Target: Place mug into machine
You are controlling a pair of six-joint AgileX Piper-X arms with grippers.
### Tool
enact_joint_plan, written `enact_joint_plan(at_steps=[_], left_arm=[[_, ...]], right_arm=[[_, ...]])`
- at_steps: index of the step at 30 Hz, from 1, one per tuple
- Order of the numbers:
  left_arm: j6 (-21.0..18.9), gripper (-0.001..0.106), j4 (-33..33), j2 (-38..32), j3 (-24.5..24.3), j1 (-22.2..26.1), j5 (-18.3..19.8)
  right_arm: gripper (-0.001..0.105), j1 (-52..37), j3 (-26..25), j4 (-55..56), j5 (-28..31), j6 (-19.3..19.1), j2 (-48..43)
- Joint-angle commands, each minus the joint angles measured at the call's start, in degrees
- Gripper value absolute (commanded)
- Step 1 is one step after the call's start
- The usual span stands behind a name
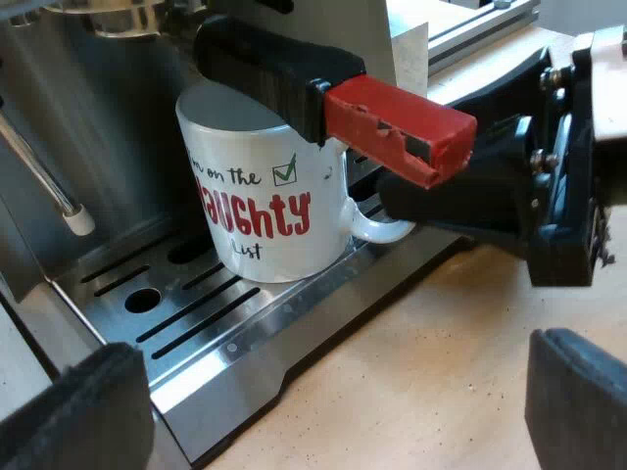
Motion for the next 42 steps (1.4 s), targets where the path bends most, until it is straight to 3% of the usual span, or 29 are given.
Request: enact_joint_plan(at_steps=[1,6,18,23,33,39,42], left_arm=[[-0.1,0.078,-1.0,-0.2,-0.1,-0.1,-0.7],[-0.1,0.078,-1.5,-0.2,-0.1,-0.1,-0.6],[-0.1,0.078,-1.5,-0.2,-0.1,-0.1,-0.2],[-0.1,0.078,-1.5,-0.2,-0.1,-0.1,-0.2],[-0.1,0.078,-1.9,-0.2,-0.4,-0.1,-0.1],[0.1,0.078,-1.8,-0.2,-2.5,-0.1,-0.9],[0.1,0.078,-1.8,-0.2,-3.2,-0.1,-2.0]], right_arm=[[0.052,0.0,0.1,-3.4,-0.5,0.0,1.9],[0.052,0.0,-1.1,-7.7,-1.3,0.0,6.1],[0.052,-2.0,-11.8,-7.6,0.1,-1.0,14.5],[0.052,-3.1,-13.7,-7.5,-0.3,-1.0,15.4],[0.052,-3.2,-13.7,-7.3,-1.5,-1.3,15.0],[0.052,-0.9,-11.6,-2.5,5.0,-1.4,10.6],[0.052,-0.4,-9.0,0.5,4.9,-1.2,7.2]])
